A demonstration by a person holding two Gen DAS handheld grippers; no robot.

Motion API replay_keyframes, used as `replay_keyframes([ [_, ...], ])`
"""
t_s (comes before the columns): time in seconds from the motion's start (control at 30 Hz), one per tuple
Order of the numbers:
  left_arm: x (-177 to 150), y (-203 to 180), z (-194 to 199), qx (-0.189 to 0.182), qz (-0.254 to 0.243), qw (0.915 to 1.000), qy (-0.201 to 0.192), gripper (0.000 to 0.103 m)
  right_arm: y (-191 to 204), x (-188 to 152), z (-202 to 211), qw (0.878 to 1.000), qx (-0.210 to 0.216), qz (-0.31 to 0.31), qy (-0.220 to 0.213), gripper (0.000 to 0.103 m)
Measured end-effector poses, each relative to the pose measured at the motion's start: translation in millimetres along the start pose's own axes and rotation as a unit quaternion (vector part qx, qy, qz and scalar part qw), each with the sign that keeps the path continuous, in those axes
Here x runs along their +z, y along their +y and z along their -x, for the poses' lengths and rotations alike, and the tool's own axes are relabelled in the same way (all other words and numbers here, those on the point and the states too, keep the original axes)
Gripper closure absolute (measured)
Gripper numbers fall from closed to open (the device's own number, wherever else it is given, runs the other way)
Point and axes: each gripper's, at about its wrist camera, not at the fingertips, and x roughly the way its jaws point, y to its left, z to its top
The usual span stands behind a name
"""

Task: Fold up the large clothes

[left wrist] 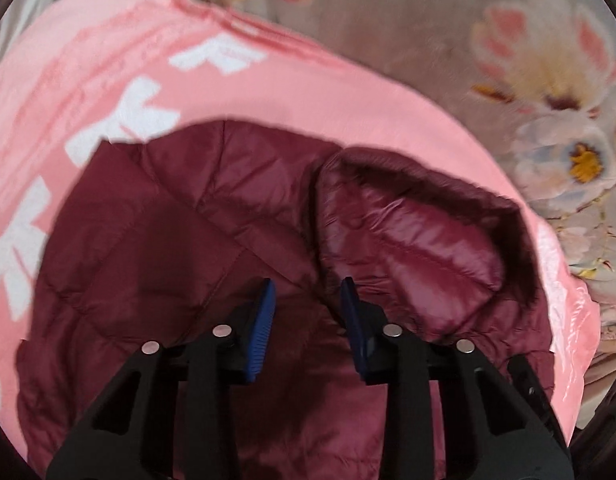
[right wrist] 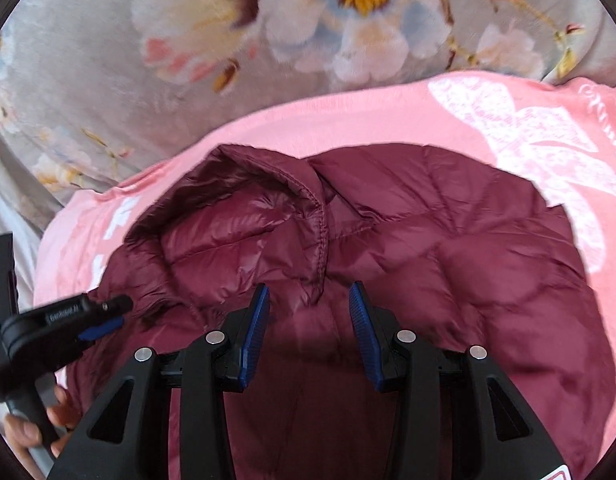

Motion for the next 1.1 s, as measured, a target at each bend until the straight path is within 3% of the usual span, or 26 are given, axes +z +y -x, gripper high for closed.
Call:
replay_keyframes([
  [0.07,-3,6,-9,-0.004,-0.003,1.0,0.007,0.078,1,2,-11,1.0,0.002,0.0,0.011,0.067],
  [0.1,-5,6,-10,-0.011,-0.007,0.9999,0.007,0.084,4,2,-13,1.0,0.007,0.004,0.013,0.075],
  [0.13,-5,8,-8,-0.029,-0.009,0.9995,0.009,0.085,10,3,-13,1.0,0.02,0.014,0.018,0.089],
  [0.27,-1,9,0,-0.082,0.011,0.9966,0.009,0.084,28,18,10,0.995,0.091,0.023,-0.017,0.097],
  [0.33,0,4,0,-0.08,0.004,0.9968,0.009,0.084,37,26,25,0.993,0.11,0.031,-0.041,0.098],
  [0.37,-1,3,-1,-0.071,-0.004,0.9975,0.008,0.084,41,26,29,0.993,0.099,0.042,-0.046,0.098],
  [0.47,-7,-2,-8,-0.028,-0.034,0.9989,0.013,0.085,35,14,14,0.997,0.036,0.064,-0.018,0.099],
  [0.53,-14,0,-14,-0.004,-0.051,0.9985,0.017,0.096,22,3,0,0.998,0.001,0.064,0.004,0.1],
  [0.57,-18,1,-16,0.004,-0.06,0.9981,0.015,0.097,14,-2,-5,0.998,-0.01,0.06,0.012,0.1],
  [0.8,-38,-9,-20,0.042,-0.122,0.9913,-0.025,0.1,-3,-24,-17,0.997,-0.025,0.067,0.022,0.102],
  [0.9,-40,-6,-18,0.037,-0.125,0.9909,-0.033,0.1,-6,-25,-13,0.998,-0.019,0.061,0.022,0.102],
  [0.97,-38,5,-8,0.011,-0.109,0.9935,-0.03,0.099,-11,-25,-4,0.999,-0.016,0.046,0.017,0.102],
  [1.1,-13,15,31,-0.019,-0.073,0.9949,-0.068,0.099,-19,-11,28,0.999,0.017,-0.003,-0.042,0.096],
])
